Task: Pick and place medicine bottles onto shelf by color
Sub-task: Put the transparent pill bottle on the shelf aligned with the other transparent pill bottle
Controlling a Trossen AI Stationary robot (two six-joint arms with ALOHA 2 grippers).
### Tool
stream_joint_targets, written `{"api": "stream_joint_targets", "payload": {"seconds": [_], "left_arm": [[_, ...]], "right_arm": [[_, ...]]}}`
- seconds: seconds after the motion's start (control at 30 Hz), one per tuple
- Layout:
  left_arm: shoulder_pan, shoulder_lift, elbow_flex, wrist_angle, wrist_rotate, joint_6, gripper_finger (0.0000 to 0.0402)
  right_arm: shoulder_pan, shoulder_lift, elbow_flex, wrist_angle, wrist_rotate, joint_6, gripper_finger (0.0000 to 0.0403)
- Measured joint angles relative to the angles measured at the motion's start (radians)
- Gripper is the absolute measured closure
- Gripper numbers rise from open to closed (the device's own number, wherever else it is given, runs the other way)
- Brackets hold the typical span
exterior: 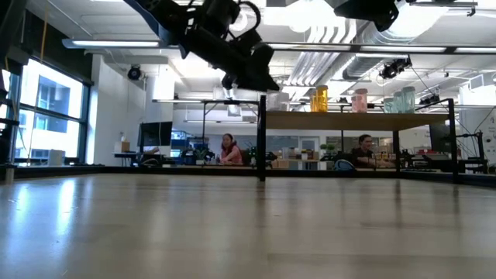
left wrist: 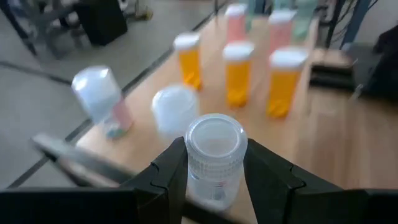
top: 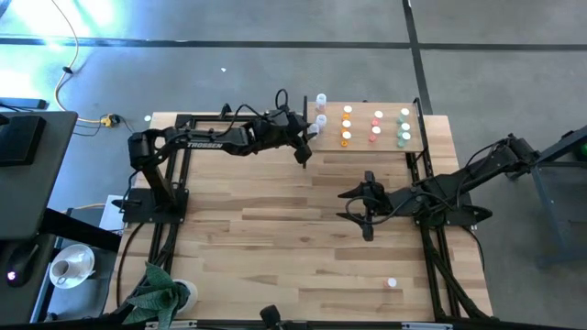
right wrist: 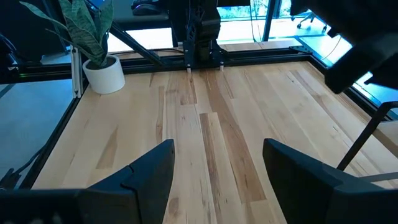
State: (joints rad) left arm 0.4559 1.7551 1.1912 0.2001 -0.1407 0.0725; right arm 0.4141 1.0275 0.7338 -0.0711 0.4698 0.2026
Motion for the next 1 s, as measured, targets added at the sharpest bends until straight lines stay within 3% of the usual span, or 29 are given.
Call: {"api": "stream_joint_targets", "payload": {"seconds": [0.5,1.0], "left_arm": [[-0.050,0.034,0.001,0.068,-0.024,0.022,0.0277],[-0.044,0.040,0.109,-0.028,0.002,-0.010,0.0277]], "right_arm": [[0.000,0.000,0.000,0.000,0.000,0.001,0.0167],[0.000,0.000,0.000,0.000,0.000,0.001,0.0167]]}}
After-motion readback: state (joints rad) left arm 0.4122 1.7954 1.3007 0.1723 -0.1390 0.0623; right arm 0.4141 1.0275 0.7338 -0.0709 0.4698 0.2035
